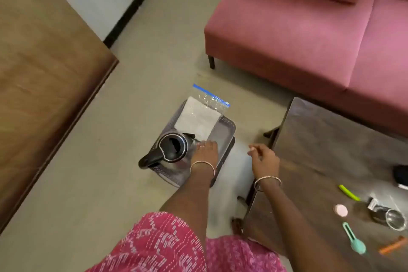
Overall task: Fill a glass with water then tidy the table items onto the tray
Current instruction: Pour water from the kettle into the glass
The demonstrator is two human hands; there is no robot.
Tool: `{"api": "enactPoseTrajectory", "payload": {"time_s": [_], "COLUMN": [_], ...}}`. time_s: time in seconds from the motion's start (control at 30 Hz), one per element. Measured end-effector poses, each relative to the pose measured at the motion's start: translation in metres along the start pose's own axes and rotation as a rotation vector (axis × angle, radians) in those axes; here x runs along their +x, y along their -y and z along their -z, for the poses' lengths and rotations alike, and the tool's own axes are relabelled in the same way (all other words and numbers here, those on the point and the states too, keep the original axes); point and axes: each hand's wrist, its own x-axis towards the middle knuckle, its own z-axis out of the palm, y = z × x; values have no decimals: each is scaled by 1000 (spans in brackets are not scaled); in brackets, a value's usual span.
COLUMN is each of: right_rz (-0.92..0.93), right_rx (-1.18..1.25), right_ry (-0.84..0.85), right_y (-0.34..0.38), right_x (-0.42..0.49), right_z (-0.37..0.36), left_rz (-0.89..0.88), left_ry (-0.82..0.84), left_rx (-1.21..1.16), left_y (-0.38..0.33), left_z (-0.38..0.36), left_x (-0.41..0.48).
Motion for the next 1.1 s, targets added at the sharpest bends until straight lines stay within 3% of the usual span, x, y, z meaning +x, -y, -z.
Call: {"api": "enactPoseTrajectory", "payload": {"time_s": [0.17, 0.4, 0.63, 0.8, 0.93, 1.1], "right_rz": [-112, -320, -329, -301, -268, -253], "right_rx": [137, 541, 600, 633, 657, 623], "right_ry": [-103, -185, -156, -132, -95, 4], "right_y": [-7, -10, 0, 15, 29, 46], "right_x": [9, 12, 2, -14, -27, -48], "right_z": [-20, -38, -40, -27, -16, -17], "left_rz": [31, -62, -176, -322, -430, -259], "left_ry": [24, 47, 11, -153, -151, -245], "left_rx": [100, 207, 236, 364, 147, -303], "left_y": [10, 18, 22, 28, 48, 84], "left_z": [-21, -34, -17, 6, 17, 38], "left_x": [43, 64, 46, 2, -54, -134]}}
